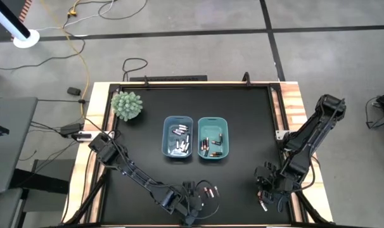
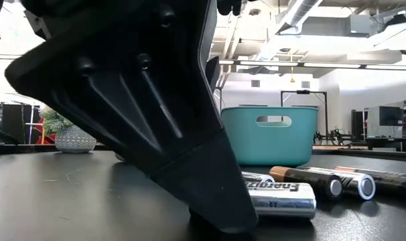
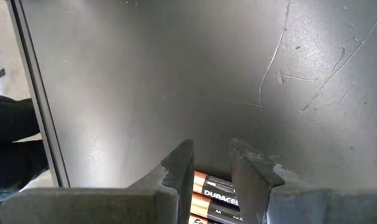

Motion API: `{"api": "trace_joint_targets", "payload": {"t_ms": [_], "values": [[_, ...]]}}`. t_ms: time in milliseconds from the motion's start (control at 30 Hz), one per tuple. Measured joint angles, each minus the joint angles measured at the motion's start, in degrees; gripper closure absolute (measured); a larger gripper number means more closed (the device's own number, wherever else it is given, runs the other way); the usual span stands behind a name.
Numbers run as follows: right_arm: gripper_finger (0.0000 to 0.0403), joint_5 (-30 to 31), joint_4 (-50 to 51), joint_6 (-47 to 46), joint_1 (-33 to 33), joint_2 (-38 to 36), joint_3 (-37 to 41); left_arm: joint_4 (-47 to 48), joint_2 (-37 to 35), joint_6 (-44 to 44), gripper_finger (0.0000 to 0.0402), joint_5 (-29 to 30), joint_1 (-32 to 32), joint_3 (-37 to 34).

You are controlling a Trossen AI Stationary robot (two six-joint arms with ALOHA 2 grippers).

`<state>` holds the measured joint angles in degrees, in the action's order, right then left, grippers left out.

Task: Sort batteries
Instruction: Put the silver battery into the blue bin

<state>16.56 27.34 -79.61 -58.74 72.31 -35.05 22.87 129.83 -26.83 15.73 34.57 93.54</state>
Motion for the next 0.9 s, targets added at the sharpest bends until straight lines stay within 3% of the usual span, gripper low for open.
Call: {"api": "trace_joint_targets", "payload": {"t_ms": [233, 433, 567, 733, 900], "values": [[0.0285, 0.0, 0.0, 0.0, 0.0, 0.0, 0.0, 0.2, 0.1, 0.0, 0.036, -0.5, 0.0, -0.1], [0.0285, 0.0, 0.0, -0.8, 0.0, 0.0, 0.0, 0.3, 0.1, 0.0, 0.0361, -0.6, 0.0, -0.1], [0.0285, 0.0, 2.6, -7.5, 1.0, 0.1, 0.0, 0.3, 0.1, -0.2, 0.0357, -0.5, 0.0, -0.1], [0.0285, 0.0, 5.1, -17.4, 5.5, 0.2, 0.0, 0.4, 0.1, -0.3, 0.0348, -0.6, 0.0, -0.2], [0.0285, 0.0, 1.2, -17.5, 11.0, 0.8, 0.0, 0.5, 0.1, -0.4, 0.0346, -0.5, -0.1, -0.2]]}}
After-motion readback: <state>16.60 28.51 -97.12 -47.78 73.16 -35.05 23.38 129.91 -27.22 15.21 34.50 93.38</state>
